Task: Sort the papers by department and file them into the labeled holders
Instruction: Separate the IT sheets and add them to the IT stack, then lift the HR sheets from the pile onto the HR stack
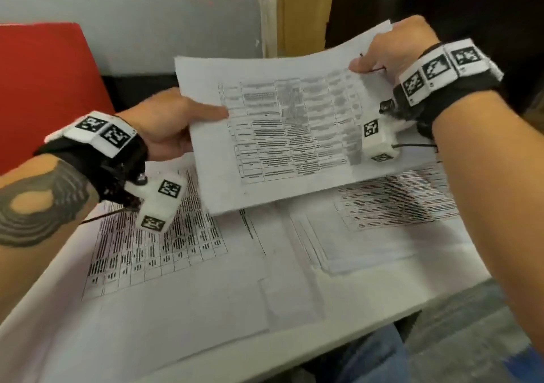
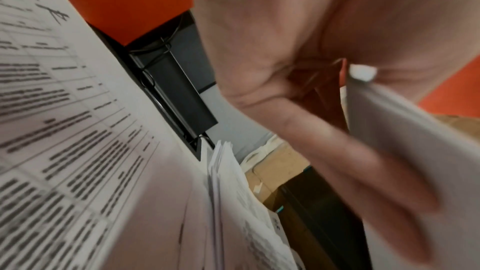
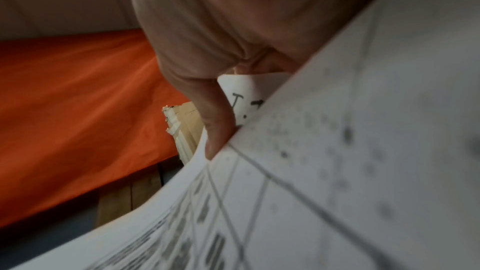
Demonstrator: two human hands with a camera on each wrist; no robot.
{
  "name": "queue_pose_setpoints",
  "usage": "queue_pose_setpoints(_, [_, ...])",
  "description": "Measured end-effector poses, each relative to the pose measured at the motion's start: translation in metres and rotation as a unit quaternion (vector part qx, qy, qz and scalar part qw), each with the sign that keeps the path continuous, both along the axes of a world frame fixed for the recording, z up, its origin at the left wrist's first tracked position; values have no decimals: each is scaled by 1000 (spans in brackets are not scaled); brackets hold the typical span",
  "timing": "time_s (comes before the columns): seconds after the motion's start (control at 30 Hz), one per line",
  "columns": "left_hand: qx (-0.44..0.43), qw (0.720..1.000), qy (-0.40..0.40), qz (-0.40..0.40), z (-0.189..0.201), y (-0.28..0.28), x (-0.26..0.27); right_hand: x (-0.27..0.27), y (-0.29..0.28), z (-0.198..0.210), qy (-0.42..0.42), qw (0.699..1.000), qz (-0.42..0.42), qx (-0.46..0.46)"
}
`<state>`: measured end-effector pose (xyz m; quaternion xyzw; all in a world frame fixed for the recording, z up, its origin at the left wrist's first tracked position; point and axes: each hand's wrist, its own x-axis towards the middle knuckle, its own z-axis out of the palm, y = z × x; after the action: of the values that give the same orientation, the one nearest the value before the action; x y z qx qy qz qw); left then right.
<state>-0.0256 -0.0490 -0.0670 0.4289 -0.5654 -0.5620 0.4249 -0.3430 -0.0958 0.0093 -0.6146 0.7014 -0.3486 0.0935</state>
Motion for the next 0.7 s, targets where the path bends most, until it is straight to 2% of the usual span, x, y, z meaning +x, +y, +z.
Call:
queue_pose_setpoints(0.07, [-8, 1000, -16, 3, -8, 0, -4, 2, -8, -9, -32, 998, -46, -30])
queue_pose_setpoints(0.13, [0, 1000, -7, 20, -13, 0, -7, 11, -7, -15, -8, 992, -51, -112])
queue_pose_setpoints(0.2, [13, 1000, -10, 17, -20, 2, -14, 26, 0, -16, 33, 981, -2, -189])
queue_pose_setpoints(0.27, [28, 999, -16, -1, -31, 1, -23, 47, 11, -9, 46, 973, 51, -222])
queue_pose_setpoints(0.4, [56, 998, -14, -15, -54, -4, -52, 101, 19, -1, 30, 967, 151, -205])
queue_pose_setpoints(0.47, [67, 998, -15, -11, -61, -3, -70, 123, 18, -6, 33, 967, 190, -168])
queue_pose_setpoints(0.57, [81, 996, 0, -22, -66, 0, -94, 138, 11, -17, 28, 970, 216, -111])
queue_pose_setpoints(0.7, [102, 993, -7, -58, -64, 1, -113, 130, -6, -29, 22, 975, 213, -64])
